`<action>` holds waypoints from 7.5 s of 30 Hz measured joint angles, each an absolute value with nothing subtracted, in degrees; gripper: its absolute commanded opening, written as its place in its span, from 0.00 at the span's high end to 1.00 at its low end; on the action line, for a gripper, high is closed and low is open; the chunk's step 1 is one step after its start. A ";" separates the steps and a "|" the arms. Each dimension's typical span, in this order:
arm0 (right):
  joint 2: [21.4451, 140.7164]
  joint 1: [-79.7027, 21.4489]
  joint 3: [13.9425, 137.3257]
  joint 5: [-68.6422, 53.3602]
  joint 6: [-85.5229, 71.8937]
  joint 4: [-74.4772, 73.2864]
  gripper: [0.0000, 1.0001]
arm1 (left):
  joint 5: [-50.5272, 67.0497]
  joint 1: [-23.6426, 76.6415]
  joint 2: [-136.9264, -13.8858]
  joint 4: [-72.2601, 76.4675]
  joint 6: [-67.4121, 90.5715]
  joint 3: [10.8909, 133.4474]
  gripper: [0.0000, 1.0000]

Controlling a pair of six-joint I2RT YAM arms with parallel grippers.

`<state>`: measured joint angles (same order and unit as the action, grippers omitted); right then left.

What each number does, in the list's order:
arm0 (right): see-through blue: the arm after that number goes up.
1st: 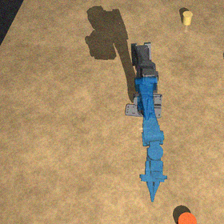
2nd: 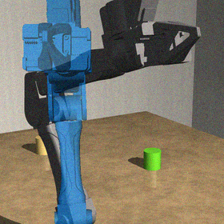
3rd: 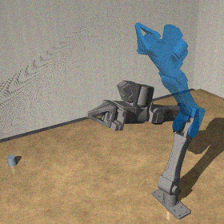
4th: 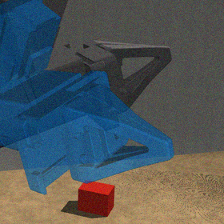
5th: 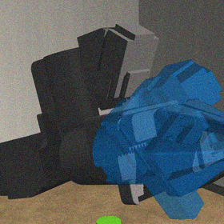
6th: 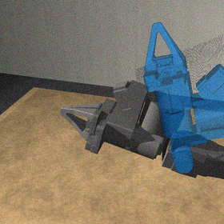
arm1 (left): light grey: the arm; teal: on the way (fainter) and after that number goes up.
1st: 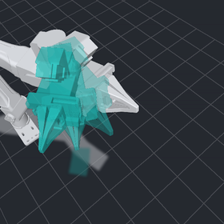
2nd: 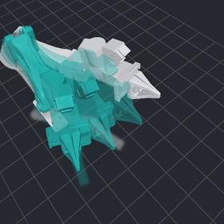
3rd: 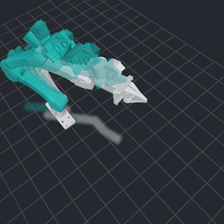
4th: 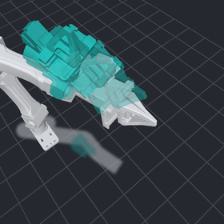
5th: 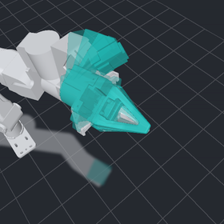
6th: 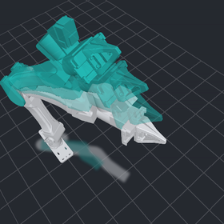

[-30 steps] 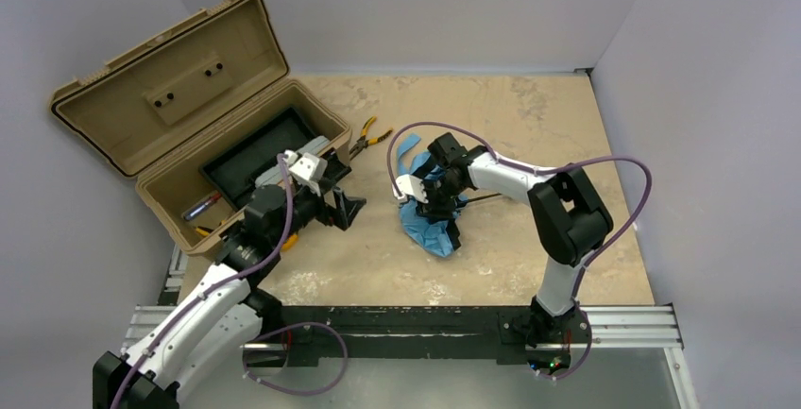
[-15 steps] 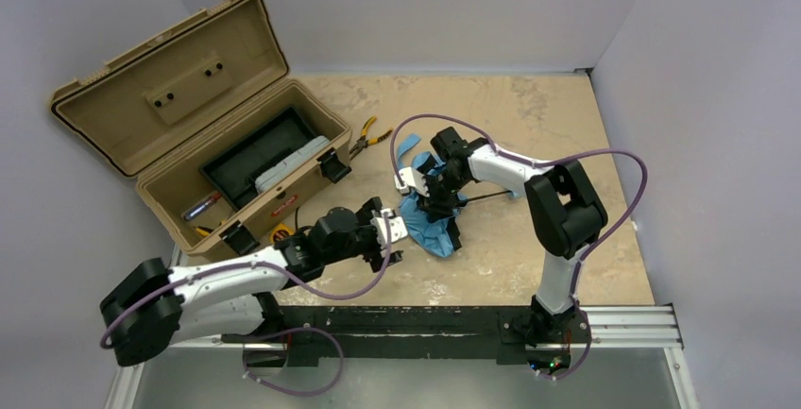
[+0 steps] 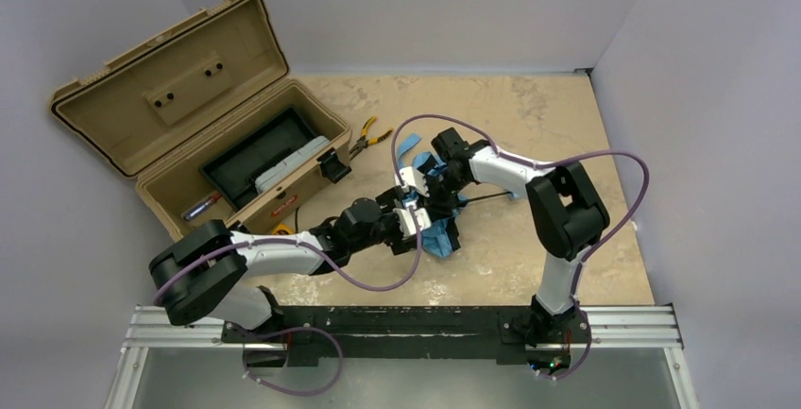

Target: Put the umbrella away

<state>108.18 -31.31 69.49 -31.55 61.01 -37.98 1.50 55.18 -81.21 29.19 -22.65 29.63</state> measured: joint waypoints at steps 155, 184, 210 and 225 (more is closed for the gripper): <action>82.85 -36.32 43.75 -23.16 71.09 -21.19 0.83 | 41.41 35.77 -115.44 -17.04 -4.99 73.25 0.81; 87.39 -35.97 42.78 -18.31 72.71 -5.89 0.22 | 50.85 33.21 -122.04 -25.74 -5.08 81.28 0.76; 94.61 -35.68 51.70 -20.03 73.69 -18.11 0.81 | 47.57 28.93 -114.10 -25.61 13.91 83.83 0.38; 96.09 -30.09 54.96 -30.59 72.88 -28.49 0.82 | 23.62 27.31 -62.76 0.47 13.78 38.83 0.16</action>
